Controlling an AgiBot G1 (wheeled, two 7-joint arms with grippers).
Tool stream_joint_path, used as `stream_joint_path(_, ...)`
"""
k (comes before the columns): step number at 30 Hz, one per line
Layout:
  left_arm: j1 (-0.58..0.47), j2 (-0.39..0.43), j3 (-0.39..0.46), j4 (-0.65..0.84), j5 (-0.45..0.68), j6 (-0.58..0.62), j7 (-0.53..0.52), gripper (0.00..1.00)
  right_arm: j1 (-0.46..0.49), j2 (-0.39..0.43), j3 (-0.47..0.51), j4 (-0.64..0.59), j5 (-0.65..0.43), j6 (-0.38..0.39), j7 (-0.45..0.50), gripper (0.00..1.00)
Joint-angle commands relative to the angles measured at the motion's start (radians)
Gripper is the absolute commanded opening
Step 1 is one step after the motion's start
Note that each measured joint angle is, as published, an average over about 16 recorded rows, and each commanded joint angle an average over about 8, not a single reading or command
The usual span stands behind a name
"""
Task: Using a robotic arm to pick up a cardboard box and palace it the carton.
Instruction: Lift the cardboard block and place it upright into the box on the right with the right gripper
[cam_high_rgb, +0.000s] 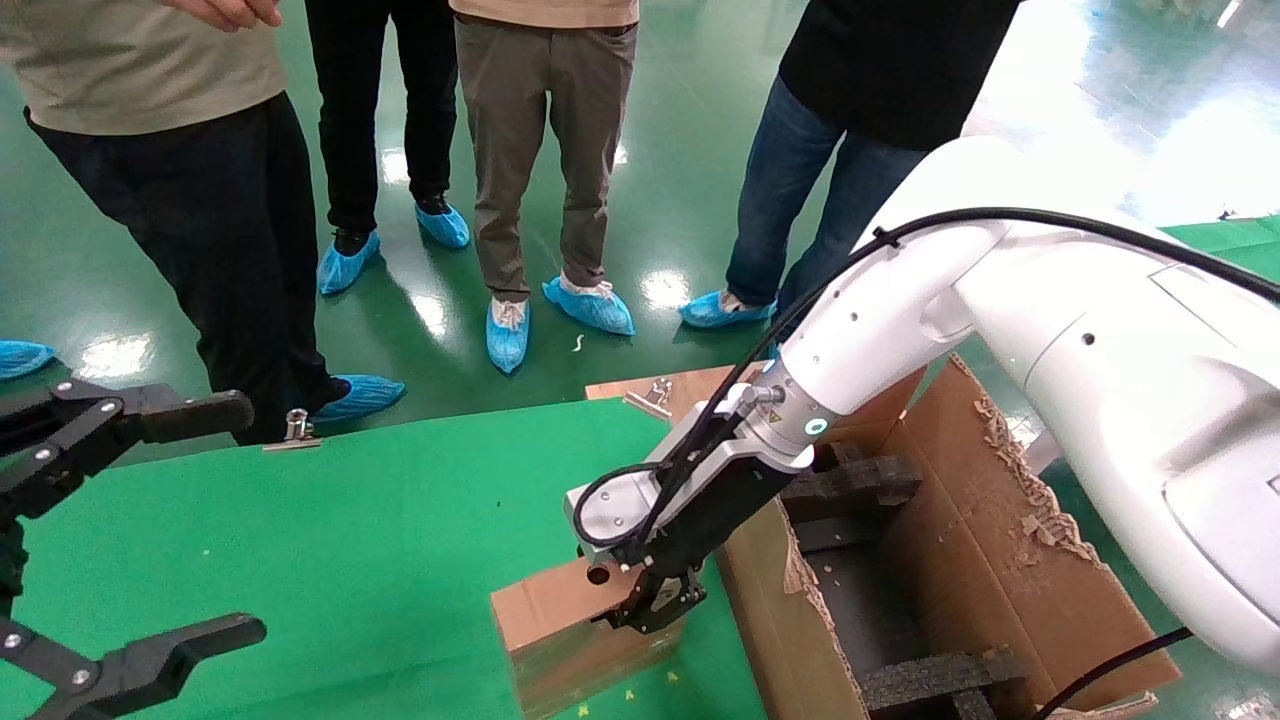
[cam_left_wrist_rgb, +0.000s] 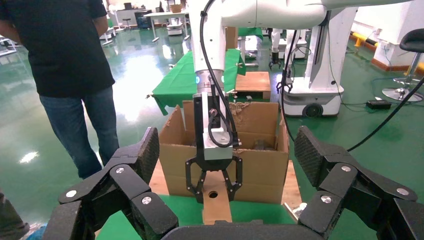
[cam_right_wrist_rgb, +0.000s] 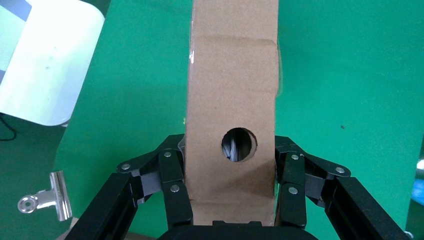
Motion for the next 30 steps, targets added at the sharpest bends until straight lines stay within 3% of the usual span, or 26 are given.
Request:
stream_joint_path(1,0.0,0.0,0.0,0.0,0.0,0.0,0.0,1.0,-0.001,0.001,0.0,0.0,0.001,0.006,0.002,0.0)
stream_joint_path(15,0.0,0.0,0.001,0.0,0.0,0.0,0.0,1.0,0.257,0.091,0.023,-0.027,0.07,-0.015,0.029,0.0)
stream_joint_path(21,0.0,0.0,0.001,0.0,-0.001,0.0,0.001,1.0,0.351,0.128,-0.016,-0.029,0.107,-0.024,0.036,0.0)
stream_joint_path(30,-0.001,0.0,0.001,0.0,-0.001,0.0,0.001,1.0,0.412,0.202,-0.11,0.001,0.182,-0.025,0.058,0.0)
